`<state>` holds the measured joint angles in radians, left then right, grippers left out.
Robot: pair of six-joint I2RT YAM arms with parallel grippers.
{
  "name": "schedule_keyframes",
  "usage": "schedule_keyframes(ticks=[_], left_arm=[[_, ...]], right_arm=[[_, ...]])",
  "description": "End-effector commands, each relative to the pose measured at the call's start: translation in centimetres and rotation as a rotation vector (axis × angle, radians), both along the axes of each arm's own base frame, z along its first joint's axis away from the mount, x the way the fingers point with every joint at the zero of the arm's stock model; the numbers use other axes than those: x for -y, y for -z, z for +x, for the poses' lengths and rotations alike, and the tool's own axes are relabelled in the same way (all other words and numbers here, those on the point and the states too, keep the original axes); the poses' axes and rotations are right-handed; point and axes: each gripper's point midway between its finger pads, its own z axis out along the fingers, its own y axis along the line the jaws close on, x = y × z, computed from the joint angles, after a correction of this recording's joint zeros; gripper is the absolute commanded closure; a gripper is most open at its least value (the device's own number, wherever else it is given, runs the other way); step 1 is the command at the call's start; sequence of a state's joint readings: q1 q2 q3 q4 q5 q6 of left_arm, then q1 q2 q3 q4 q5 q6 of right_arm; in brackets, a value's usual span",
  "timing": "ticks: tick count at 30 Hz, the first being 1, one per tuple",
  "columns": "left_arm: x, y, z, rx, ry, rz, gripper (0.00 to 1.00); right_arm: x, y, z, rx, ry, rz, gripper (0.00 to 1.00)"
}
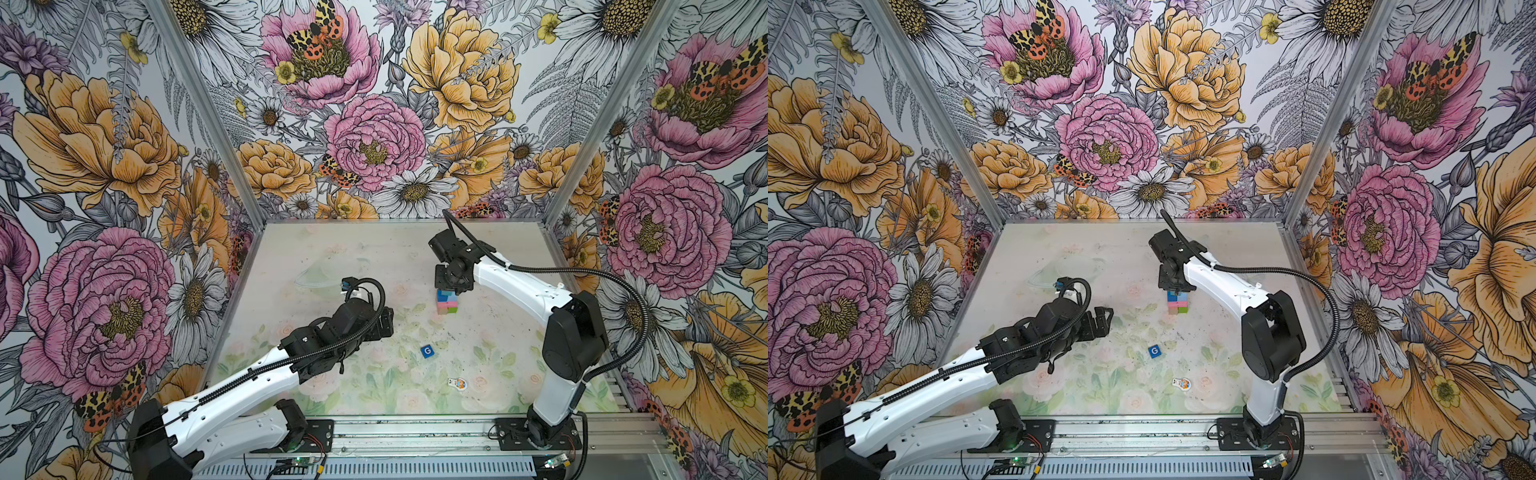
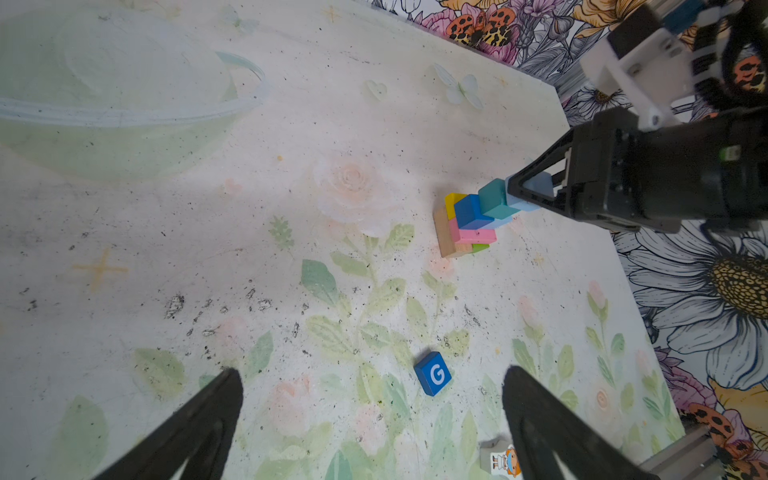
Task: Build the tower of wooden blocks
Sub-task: 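Lift the light-blue cube with the right gripper and carry it over the stack, then lower the light-blue cube onto the teal cube and open the right gripper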
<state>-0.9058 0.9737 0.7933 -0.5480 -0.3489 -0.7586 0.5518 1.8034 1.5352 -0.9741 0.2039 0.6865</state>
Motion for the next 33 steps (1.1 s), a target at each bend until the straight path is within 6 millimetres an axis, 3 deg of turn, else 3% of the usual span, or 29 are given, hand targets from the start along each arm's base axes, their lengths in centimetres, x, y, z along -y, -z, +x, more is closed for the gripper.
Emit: schedule_keyframes(ticks=[1,18,33], left_arm=[[0.5,-1.4,0.4,0.027,0.008,-0.031,0.01],[0.2,-1.3,0.3,0.025,0.001,-0.032,0.01],[0.0,-1.4,0.3,0.032,-0.003,-0.035,0.01]], right_arm=[[-0.1,0.4,0.7,0.006,-0.004,0.003,0.73],[-0.4,0.6,0.8,0.0,-0.007,0.017,0.7],[-0.4,-0.8,0.9,0.04,-0.012,0.032,0.45]])
